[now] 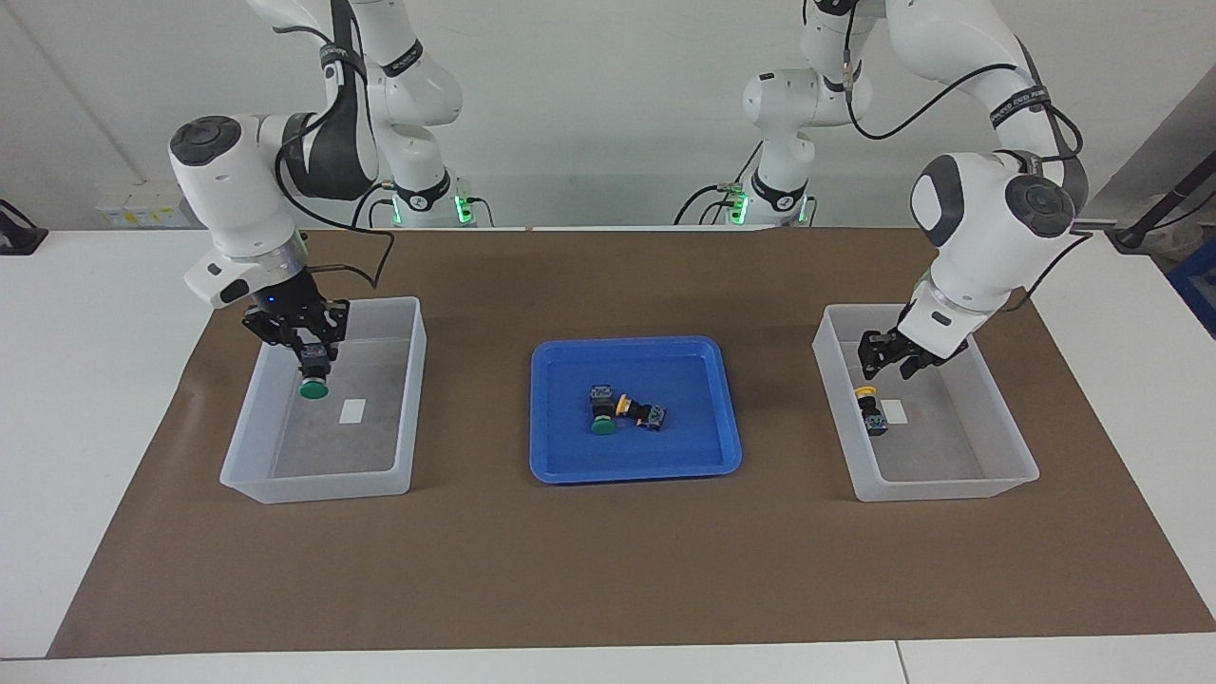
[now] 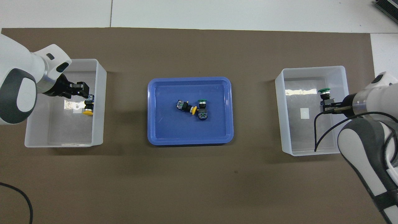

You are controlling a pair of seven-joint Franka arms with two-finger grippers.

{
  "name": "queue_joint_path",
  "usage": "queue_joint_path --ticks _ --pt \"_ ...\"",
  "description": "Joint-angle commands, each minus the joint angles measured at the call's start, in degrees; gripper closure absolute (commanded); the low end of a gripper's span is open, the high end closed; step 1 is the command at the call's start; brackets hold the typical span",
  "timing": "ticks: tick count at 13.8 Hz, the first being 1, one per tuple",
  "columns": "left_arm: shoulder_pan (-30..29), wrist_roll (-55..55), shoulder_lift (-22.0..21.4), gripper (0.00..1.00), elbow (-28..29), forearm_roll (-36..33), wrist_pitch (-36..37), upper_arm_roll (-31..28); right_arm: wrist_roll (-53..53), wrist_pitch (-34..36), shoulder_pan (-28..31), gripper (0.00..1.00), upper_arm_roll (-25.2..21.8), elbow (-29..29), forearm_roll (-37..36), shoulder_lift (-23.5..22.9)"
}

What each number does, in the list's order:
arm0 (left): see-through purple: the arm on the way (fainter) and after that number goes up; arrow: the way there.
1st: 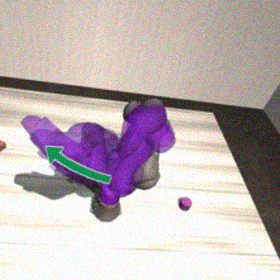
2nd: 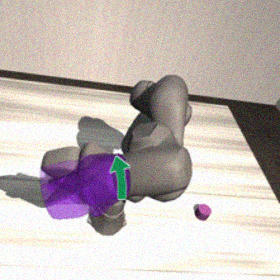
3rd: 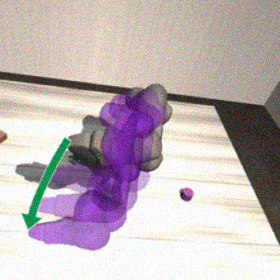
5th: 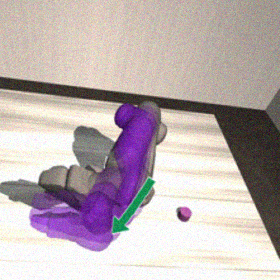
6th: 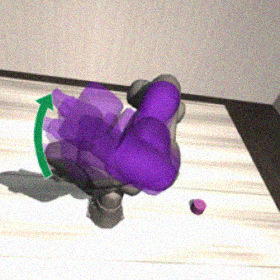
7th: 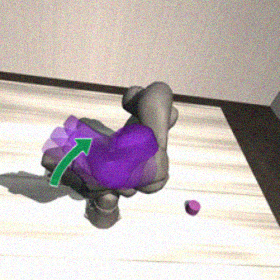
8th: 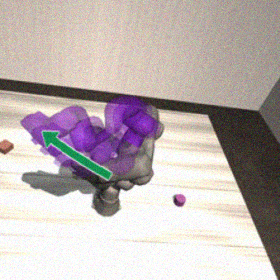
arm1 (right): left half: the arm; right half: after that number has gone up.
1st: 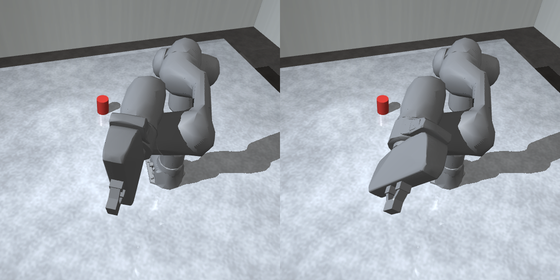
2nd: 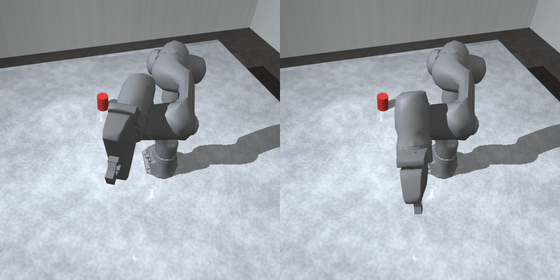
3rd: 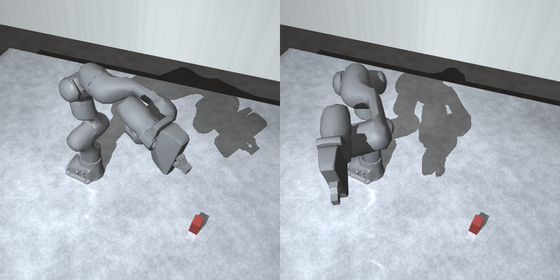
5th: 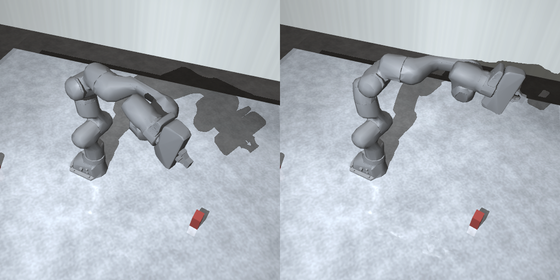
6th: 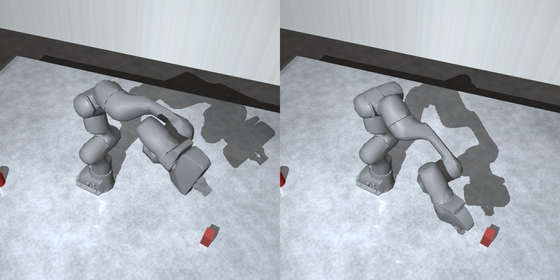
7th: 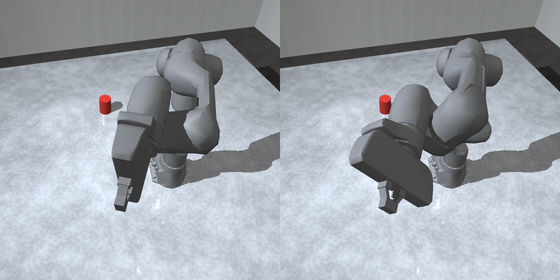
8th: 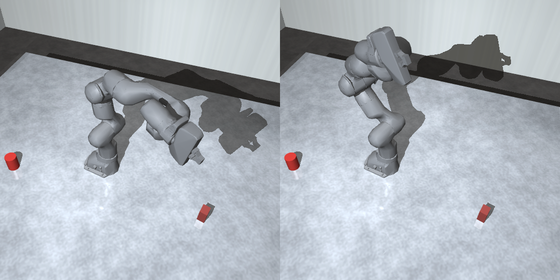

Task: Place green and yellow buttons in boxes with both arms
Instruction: 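Release the yellow button with the left gripper while the right gripper releases green, then reach the left gripper back to the tray while the right gripper follows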

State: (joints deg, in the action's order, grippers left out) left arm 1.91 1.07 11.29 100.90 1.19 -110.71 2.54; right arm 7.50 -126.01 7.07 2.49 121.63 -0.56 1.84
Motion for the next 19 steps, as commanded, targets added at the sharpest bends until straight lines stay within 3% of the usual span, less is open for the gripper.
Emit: queue_joint_path --ticks 1,4,8,14,15,17,19 --pt "0.6 1.6 -1.0 0.44 0.3 0.9 0.4 0.0 0.9 -2.6 1.3 1.00 0.7 0.5 -0.2 -2.4" --pt "2.3 8.1 -1.0 0.50 0.3 1.0 0.0 0.6 1.1 -9.0 1.3 1.00 0.7 0.5 -0.2 -7.1" --pt "7.1 19.2 -1.0 0.50 0.5 1.0 -0.9 0.6 1.1 -16.6 1.3 1.00 0.7 0.3 -0.2 -12.9" --pt "17.2 46.8 -1.4 0.51 4.6 1.1 -13.2 0.6 0.5 -21.9 3.2 1.00 0.6 -0.2 -0.2 -16.7" --pt "18.6 52.6 -2.0 0.51 6.5 1.1 -16.8 0.6 0.4 -21.8 3.3 0.81 0.6 -0.2 -0.2 -16.7" --pt "20.8 62.2 -2.0 0.51 8.5 1.1 -22.1 0.6 0.3 -21.7 3.7 0.21 0.6 -0.2 -0.2 -16.7" --pt "22.9 69.8 -0.8 0.51 8.4 1.0 -23.1 0.5 -0.4 -21.6 3.7 0.08 0.6 -0.3 -0.2 -16.7"
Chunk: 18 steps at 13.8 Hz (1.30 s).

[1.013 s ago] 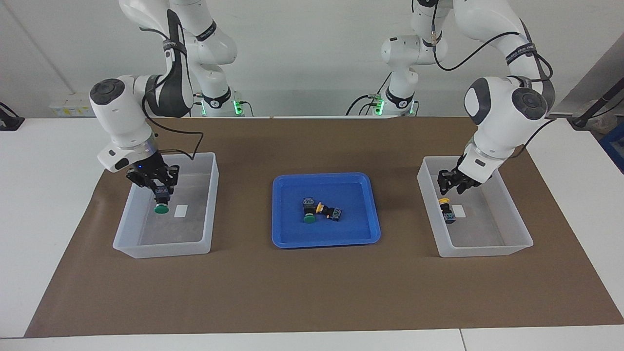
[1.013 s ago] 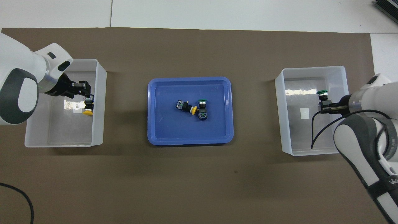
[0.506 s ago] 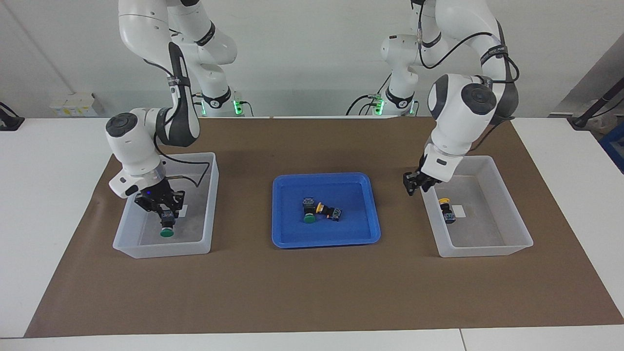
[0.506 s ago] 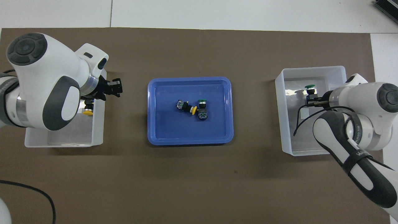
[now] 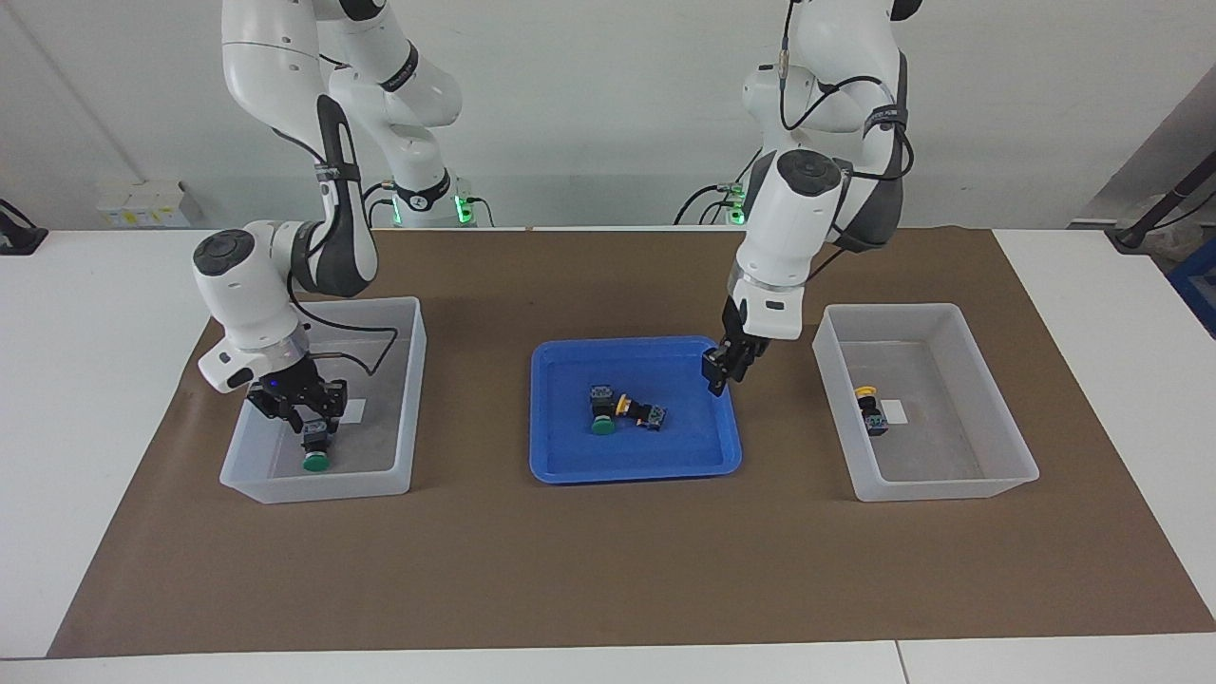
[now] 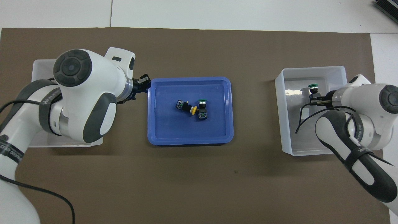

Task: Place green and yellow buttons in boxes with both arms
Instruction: 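Reach the left gripper back to the tray while the right gripper follows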

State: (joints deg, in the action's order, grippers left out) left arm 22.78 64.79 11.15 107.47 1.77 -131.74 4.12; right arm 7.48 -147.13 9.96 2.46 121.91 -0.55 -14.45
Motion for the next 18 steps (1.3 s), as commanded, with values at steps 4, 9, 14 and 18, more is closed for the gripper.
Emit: queue_joint_path --ticks 4,9,14,18 --pt "4.5 14.0 3.5 0.51 1.3 -0.4 -5.3 -1.2 -3.6 5.2 0.5 0.00 0.8 -4.7 -0.2 1.1" --pt "6.2 21.0 10.5 0.51 -2.4 -6.6 -7.4 -1.2 -9.0 15.8 -1.0 0.00 3.4 -11.6 0.3 5.1" --pt "7.4 22.3 11.2 0.51 -2.1 -6.6 -7.7 -1.2 -14.1 17.4 -5.4 0.00 4.9 -11.7 2.2 9.8" --pt "9.1 24.9 12.2 0.51 -1.7 -6.7 -7.7 -1.2 -15.8 16.8 -8.0 0.00 5.4 -13.9 6.0 9.9"
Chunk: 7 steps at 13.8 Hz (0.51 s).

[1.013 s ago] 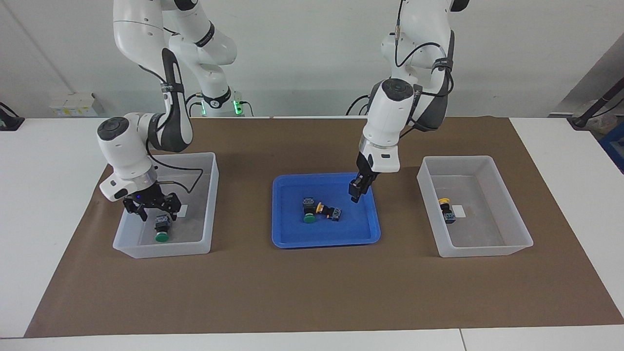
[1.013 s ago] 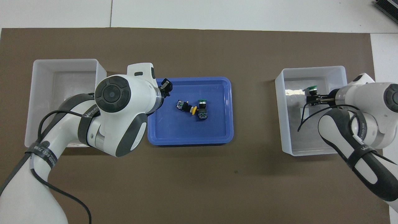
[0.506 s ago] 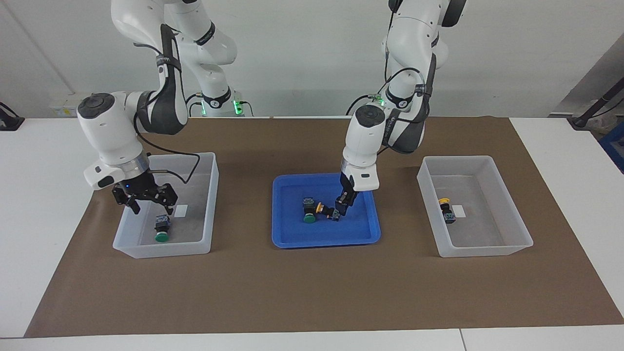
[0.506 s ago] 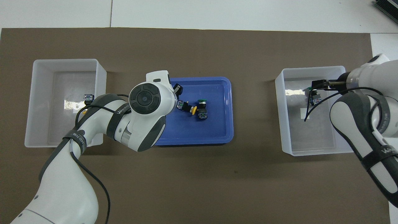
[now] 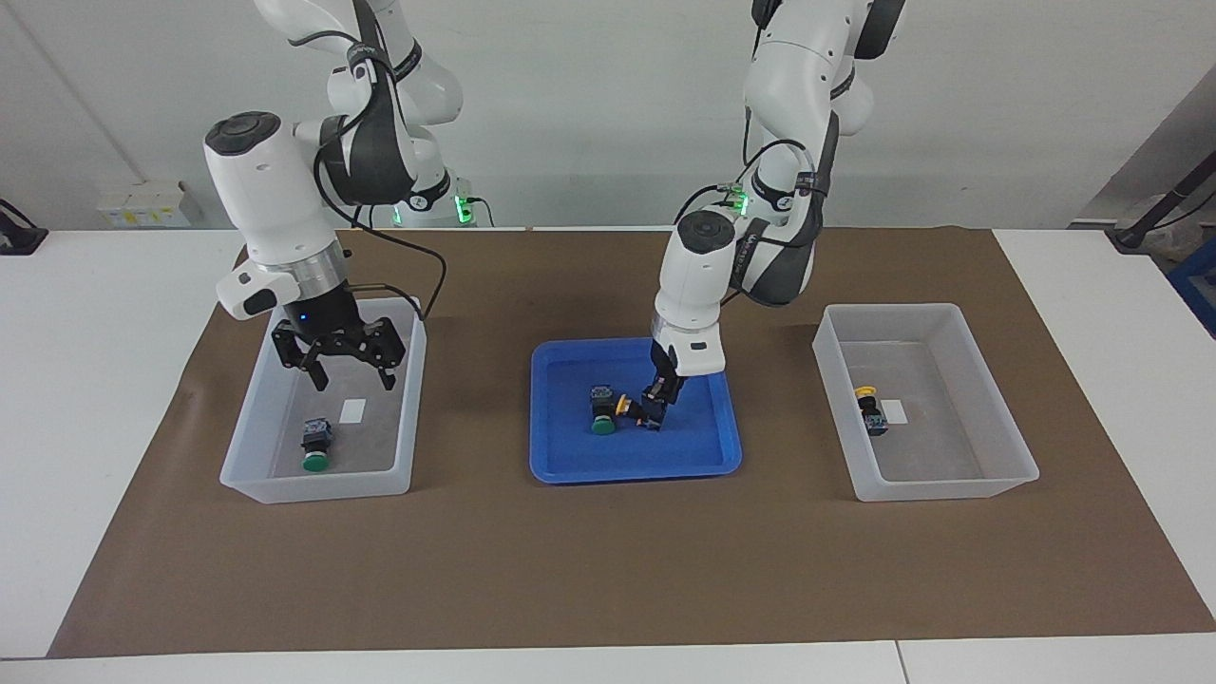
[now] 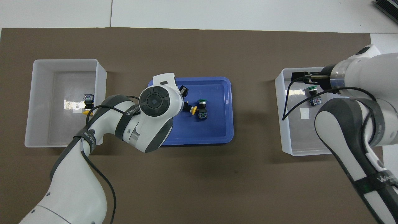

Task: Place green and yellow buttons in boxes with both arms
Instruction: 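Reach the left gripper back to the tray while the right gripper follows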

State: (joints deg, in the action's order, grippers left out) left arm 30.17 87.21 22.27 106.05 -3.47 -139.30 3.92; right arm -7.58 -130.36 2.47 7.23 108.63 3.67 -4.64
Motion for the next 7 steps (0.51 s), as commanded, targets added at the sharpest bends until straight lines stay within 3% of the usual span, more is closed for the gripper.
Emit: queue_joint_path --ticks 1,7 --pt "2.1 2.7 1.1 0.50 -0.2 -1.5 -0.1 -1.0 -2.2 -0.2 -2.1 0.00 0.9 -0.5 1.8 0.0" --pt "4.6 7.8 0.9 0.44 0.4 -1.5 3.1 -1.1 -11.2 -4.8 -10.1 0.00 0.9 -0.3 1.7 -3.7"
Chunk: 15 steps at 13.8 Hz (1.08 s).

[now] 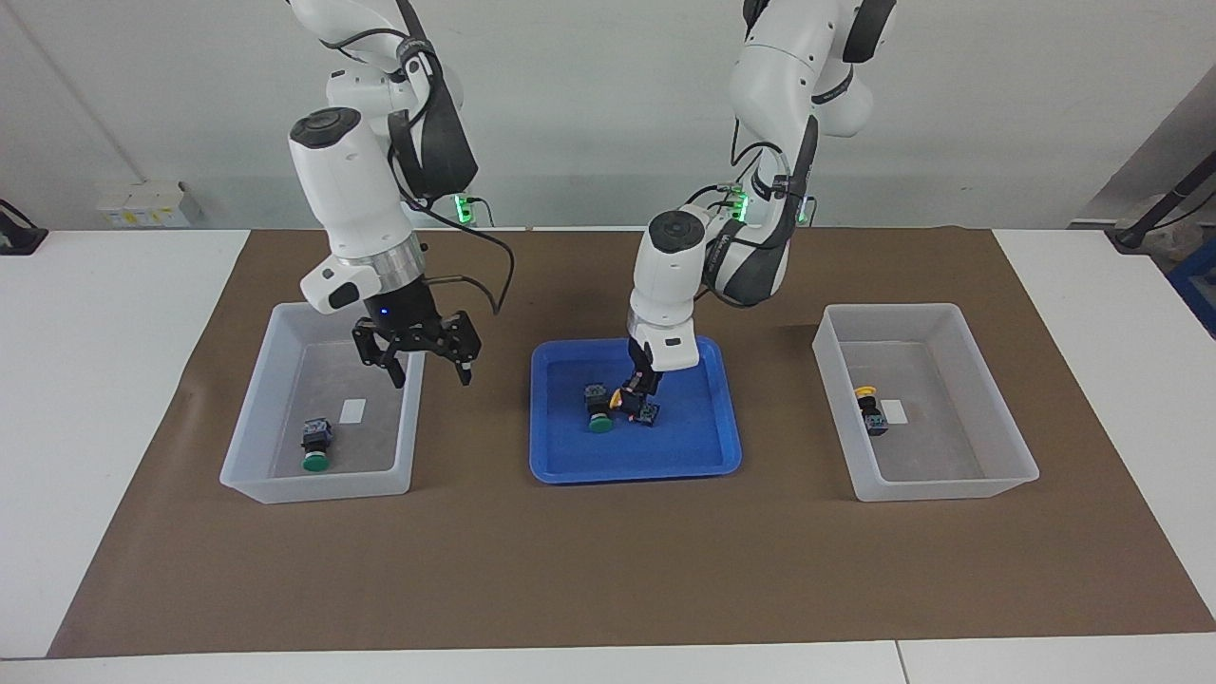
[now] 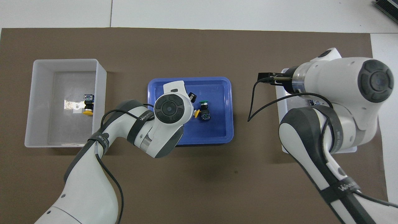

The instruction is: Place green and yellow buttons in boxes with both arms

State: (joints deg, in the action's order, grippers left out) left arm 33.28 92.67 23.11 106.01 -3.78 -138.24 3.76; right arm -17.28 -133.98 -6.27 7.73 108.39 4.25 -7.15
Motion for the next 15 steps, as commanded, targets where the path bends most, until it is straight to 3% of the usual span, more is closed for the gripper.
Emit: queue_joint_path --ticks 1,4,7,12,15 --pt "1.7 2.4 0.1 0.44 0.4 -1.1 2.1 -0.9 -3.5 -2.0 -2.5 0.00 0.4 0.1 1.1 -1.7" --pt "1.7 2.4 0.2 0.44 1.0 -1.1 1.1 -0.9 -5.9 -4.4 -4.7 0.00 0.4 2.2 1.1 -2.1" --pt "1.7 2.8 0.2 0.37 2.5 -1.1 -1.8 -0.9 -6.0 -5.1 -6.2 0.00 0.4 4.3 1.1 -2.1" --pt "0.9 4.8 0.4 0.14 1.7 -1.1 -3.7 -1.1 -5.3 -5.1 -7.4 0.00 0.4 6.7 1.1 -2.0" --pt "0.7 5.3 0.7 0.11 0.8 -1.0 -3.8 -1.2 -5.2 -5.1 -7.4 0.00 0.4 7.4 1.1 -1.8"
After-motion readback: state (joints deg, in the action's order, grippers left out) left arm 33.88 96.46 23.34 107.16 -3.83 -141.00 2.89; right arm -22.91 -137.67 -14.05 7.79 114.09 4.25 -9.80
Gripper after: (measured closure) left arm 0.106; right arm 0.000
